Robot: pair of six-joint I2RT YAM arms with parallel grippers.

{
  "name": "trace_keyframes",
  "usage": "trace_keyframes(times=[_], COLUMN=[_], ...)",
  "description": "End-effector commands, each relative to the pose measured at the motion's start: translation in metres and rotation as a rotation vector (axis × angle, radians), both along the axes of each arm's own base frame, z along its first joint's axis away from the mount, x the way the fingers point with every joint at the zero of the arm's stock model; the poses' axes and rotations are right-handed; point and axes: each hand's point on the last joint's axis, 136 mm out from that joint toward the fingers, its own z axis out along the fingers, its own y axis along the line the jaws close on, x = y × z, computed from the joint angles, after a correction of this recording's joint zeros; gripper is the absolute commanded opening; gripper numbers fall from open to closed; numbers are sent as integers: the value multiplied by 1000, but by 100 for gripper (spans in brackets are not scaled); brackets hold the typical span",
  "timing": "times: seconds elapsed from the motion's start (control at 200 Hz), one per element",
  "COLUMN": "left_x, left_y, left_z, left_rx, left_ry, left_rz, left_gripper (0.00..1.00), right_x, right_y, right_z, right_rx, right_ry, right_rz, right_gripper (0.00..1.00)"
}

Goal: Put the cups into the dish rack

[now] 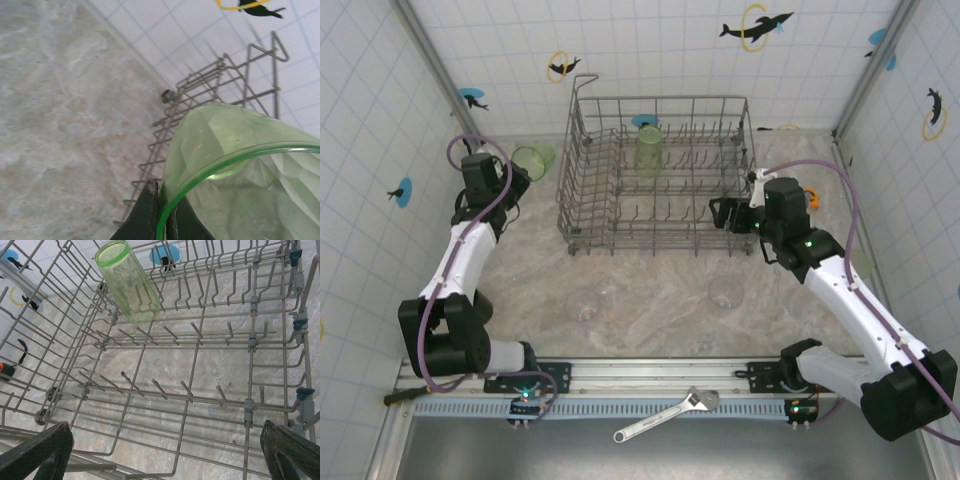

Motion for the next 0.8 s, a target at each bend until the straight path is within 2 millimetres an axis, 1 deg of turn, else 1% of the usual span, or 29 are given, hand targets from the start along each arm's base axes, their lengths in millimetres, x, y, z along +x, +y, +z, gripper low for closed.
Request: trace_keyframes(times=[0.0,0.075,0.17,0.28,0.33,0.4,0.52,0.586,0.701,0.796], left_x=[8,10,11,8,7,8,10,11,12,12], left_y=[-20,-30,-45,-79,-94,-110,-137,-153,-181,-200], left_z=[76,93,106,120,121,125,129,132,132,125], left_rx=[-35,-55,-102,-85,-69,-54,-67,-69,-67,-80], left_ry=[-210,-246,-286,-336,-334,-338,-342,-350,-362,-356], left_rz=[-120,-179,-243,-372,-419,-458,-511,-543,-603,-646], left_gripper=[0,0,0,0,0,0,0,0,0,0], right_x=[5,7,8,13,16,20,29,37,50,58], right_y=[6,9,13,17,18,22,29,29,36,45], right_z=[1,-1,4,7,8,8,19,24,32,41], right_rx=[7,9,42,60,58,60,106,132,191,280], right_ry=[-2,12,2,-8,-6,7,-10,-7,-1,-7], right_rz=[14,22,29,27,27,27,23,-8,-24,-13], right_gripper=[100,100,100,100,100,100,100,100,100,100])
